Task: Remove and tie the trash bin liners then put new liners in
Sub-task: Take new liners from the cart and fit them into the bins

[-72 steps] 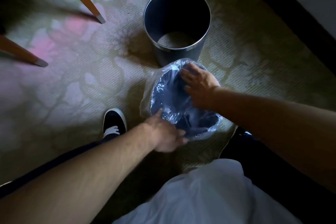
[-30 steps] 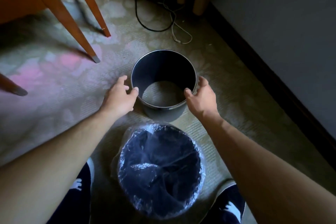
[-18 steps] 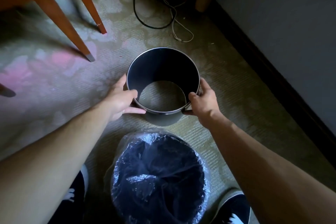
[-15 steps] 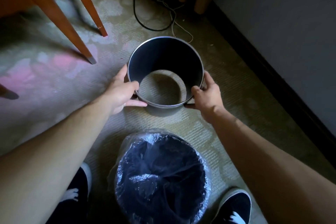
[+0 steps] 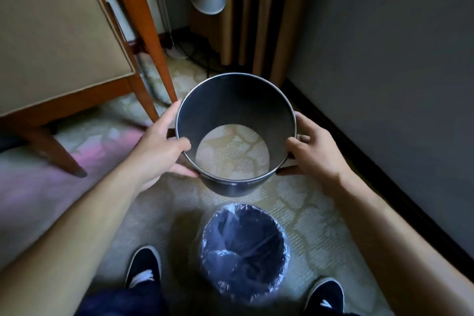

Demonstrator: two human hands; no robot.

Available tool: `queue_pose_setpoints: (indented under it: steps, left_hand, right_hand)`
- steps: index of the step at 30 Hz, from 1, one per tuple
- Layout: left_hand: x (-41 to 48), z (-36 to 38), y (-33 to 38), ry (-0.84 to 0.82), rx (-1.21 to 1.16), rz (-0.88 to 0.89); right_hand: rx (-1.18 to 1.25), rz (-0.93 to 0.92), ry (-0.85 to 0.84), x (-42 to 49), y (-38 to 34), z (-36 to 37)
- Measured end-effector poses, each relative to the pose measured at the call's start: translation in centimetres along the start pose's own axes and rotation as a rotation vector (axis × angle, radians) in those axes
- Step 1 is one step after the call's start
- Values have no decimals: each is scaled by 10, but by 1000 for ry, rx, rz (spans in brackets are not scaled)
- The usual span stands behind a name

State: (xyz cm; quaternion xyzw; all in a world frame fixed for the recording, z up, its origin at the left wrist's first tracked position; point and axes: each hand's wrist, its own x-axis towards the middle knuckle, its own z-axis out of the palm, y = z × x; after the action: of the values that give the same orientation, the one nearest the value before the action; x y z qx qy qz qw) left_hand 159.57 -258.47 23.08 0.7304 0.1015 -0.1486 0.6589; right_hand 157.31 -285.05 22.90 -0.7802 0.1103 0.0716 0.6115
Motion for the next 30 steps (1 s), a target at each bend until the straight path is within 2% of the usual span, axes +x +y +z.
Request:
queue_pose_setpoints:
  steps: [6,12,19,30]
  left_hand:
    - [-124,-11,28,-38,39,88]
    - [-187,1,-1,-84,54,-3]
    - [-185,14,-47,-69,2,-143]
    - [-147,25,-67,-59,4,-207]
  right_hand:
    - [38,-31,-7,-124,-34,-13]
    - [12,40,31,-193,-5,-12]
    - [6,174,55,-195,34,-10]
    - [-47,207,68,-162,57,-10]
